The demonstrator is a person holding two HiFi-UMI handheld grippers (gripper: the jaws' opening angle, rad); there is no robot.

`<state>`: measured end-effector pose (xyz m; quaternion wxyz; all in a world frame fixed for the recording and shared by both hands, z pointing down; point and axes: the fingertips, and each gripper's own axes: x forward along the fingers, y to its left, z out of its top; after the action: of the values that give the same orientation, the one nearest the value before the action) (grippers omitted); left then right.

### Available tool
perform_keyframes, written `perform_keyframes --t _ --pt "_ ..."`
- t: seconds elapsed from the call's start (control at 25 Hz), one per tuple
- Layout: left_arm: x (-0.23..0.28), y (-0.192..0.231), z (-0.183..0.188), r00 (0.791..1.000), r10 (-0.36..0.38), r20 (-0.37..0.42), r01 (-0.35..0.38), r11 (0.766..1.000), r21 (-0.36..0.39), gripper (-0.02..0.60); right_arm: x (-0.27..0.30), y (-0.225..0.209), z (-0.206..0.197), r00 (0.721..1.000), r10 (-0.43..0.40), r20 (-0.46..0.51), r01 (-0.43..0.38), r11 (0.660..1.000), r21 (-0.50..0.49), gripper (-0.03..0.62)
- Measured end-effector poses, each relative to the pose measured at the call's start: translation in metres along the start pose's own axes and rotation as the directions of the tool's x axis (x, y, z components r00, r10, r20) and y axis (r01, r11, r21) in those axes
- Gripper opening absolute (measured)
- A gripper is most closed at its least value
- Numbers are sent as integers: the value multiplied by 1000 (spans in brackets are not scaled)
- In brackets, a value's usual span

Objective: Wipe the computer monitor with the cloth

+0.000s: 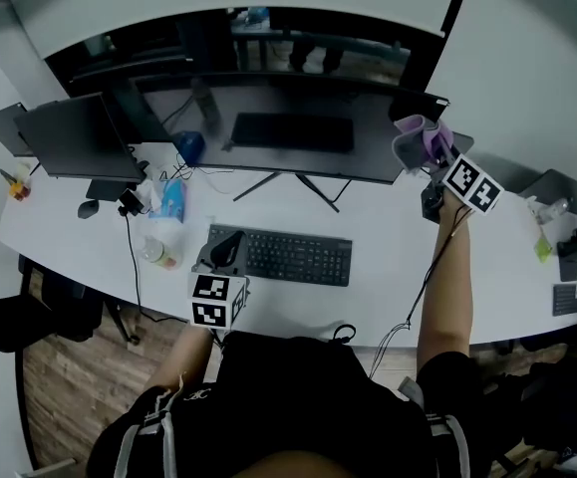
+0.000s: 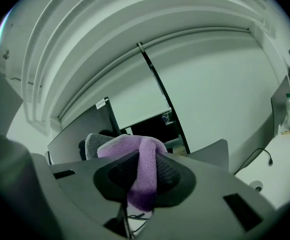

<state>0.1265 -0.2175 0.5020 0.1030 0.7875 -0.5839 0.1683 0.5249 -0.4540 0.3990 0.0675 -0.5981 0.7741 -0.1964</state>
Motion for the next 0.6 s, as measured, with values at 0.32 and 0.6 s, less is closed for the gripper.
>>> perform_keyframes --t 0.32,0.6 --pt "7 -4 -14 999 6 -44 -6 1000 -7 14 13 -17 -41 997 0 -77 -1 1000 -1 92" --pt "13 -11 -26 996 3 -92 -4 1000 -10 14 25 -38 -89 986 -15 -168 15 1000 -6 92"
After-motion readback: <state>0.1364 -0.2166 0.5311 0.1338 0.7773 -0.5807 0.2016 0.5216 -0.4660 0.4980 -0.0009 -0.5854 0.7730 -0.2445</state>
